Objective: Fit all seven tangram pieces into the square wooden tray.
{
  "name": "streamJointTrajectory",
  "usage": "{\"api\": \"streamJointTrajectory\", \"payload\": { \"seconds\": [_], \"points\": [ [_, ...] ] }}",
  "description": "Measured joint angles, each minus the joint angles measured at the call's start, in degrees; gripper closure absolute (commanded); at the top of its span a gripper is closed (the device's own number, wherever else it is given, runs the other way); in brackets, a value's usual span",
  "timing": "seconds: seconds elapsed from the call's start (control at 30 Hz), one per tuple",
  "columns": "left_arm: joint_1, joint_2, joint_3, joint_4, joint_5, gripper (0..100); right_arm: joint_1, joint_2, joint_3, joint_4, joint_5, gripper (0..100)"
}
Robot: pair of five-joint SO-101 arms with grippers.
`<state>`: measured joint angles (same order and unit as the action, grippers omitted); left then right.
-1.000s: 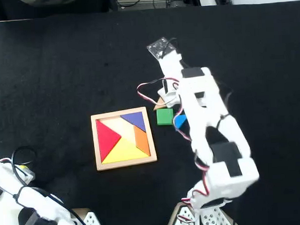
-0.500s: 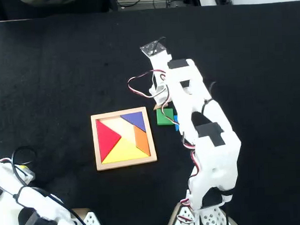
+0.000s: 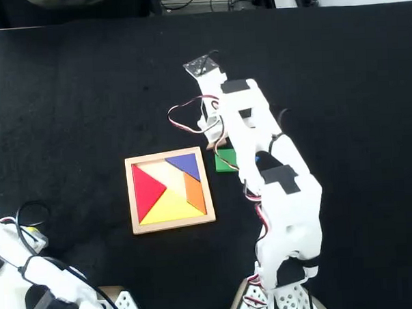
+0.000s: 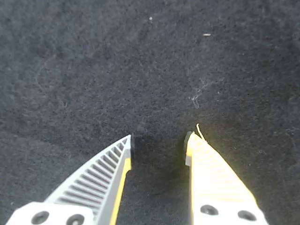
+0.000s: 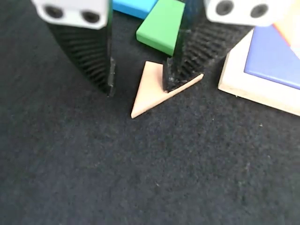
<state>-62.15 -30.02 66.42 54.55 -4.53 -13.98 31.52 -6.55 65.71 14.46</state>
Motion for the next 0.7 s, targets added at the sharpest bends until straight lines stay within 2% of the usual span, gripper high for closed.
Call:
{"api": "streamJointTrajectory", "payload": {
  "seconds": [0.5,0.6,0.7],
  "points": [
    [0.0,0.0,0.0,0.0,0.0,80,-0.8,-3.2,-1.0,6.7,0.7,82.2],
    [0.0,0.0,0.0,0.0,0.0,80,-1.3,-8.4,1.0,10.0,9.8,82.2],
    [0.0,0.0,0.0,0.0,0.0,80,-2.3,-14.6,7.8,11.3,24.7,82.2]
  ]
}}
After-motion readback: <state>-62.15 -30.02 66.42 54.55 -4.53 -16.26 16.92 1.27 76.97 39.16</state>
